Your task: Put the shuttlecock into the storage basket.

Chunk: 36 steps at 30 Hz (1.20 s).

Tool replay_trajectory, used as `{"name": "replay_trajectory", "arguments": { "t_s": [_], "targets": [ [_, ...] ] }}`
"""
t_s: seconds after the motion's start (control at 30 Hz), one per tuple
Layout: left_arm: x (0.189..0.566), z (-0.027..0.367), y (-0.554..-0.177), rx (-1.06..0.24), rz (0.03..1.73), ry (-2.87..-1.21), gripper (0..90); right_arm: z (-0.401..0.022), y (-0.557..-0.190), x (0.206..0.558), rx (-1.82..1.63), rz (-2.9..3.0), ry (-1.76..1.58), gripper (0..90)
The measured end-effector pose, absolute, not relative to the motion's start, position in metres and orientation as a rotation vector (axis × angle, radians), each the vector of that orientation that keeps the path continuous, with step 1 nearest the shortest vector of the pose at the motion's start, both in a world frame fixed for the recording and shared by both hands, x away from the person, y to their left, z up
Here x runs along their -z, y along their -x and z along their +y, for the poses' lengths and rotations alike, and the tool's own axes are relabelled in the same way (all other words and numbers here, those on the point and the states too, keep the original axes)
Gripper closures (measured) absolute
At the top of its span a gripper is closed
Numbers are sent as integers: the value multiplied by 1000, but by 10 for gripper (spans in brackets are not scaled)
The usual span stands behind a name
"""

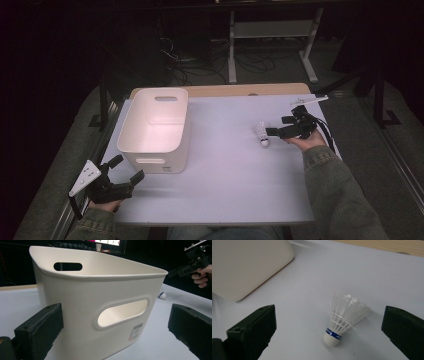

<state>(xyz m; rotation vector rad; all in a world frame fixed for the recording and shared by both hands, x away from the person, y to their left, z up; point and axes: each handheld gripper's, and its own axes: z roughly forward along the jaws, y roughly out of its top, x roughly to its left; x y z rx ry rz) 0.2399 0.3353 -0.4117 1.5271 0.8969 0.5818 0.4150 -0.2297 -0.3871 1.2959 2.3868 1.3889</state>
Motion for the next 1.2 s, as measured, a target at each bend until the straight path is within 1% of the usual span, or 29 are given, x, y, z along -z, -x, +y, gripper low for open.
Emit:
{"name": "replay_trajectory", "arguments": {
  "t_s": [0.63, 1.2],
  "targets": [
    [412, 335, -240, -580, 894, -1528, 0, -226, -431, 409, -1329, 2464, -1379, 0],
    [412, 335, -240, -577, 898, -1524, 0, -218, -438, 423, -1147, 2484, -1507, 0]
  ]
}}
